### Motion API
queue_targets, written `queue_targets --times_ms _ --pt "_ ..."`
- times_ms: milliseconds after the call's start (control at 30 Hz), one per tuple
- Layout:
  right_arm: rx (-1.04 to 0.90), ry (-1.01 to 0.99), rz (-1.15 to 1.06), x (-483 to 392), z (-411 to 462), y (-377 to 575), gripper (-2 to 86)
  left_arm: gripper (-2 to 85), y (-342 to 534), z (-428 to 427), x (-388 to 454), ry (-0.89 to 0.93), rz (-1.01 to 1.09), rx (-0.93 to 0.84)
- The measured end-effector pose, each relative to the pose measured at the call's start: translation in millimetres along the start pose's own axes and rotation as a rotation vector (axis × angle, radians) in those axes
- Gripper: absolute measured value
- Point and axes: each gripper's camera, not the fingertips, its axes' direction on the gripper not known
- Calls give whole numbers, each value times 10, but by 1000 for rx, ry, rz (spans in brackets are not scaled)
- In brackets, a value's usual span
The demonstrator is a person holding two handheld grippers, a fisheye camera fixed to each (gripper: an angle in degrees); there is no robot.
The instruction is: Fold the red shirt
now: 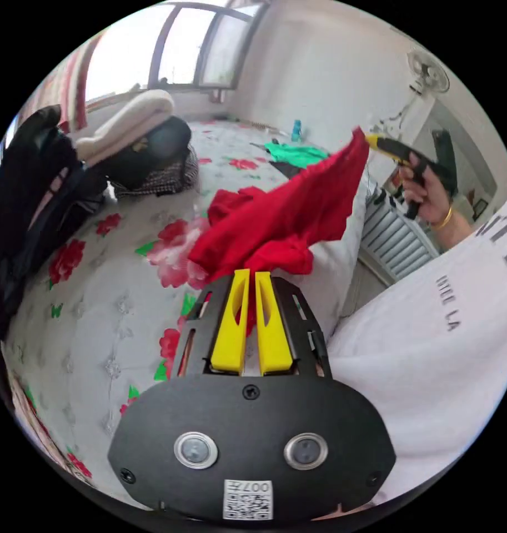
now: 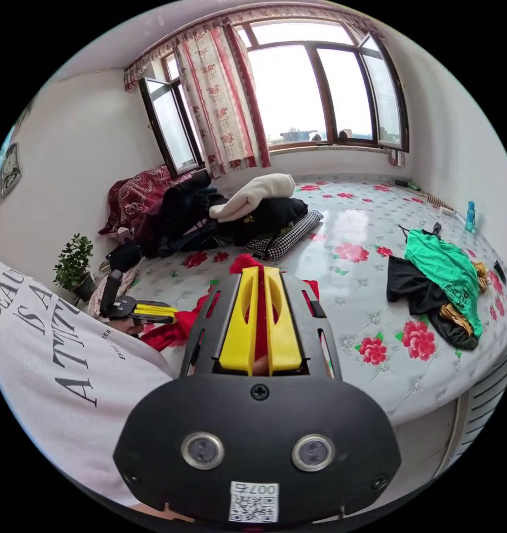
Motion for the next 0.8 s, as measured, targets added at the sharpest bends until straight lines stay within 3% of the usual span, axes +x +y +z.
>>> queue_targets --times_ms 133,233,333,400,500,633,800 --pt "162 22 -34 -94 -670 -55 -1 -8 275 -1504 -111 1 -103 374" --pt "430 67 -117 -410 -1334 -122 -1 -9 330 -2521 166 -1 -76 562" --pt "651 158 -251 -728 -1888 -154 2 -9 337 -3157 660 -192 82 658" --pt "668 170 -281 -756 -1934 -194 7 -8 302 -3171 820 -267 146 661" --pt "414 88 -268 -523 -1380 -294 34 -8 245 -2817 712 -220 75 613" --pt "-76 -109 -238 -305 -103 13 73 -8 443 -2328 538 -224 -119 530" --pt "-293 -258 -326 -549 817 397 95 -8 751 -2394 502 -206 -203 591"
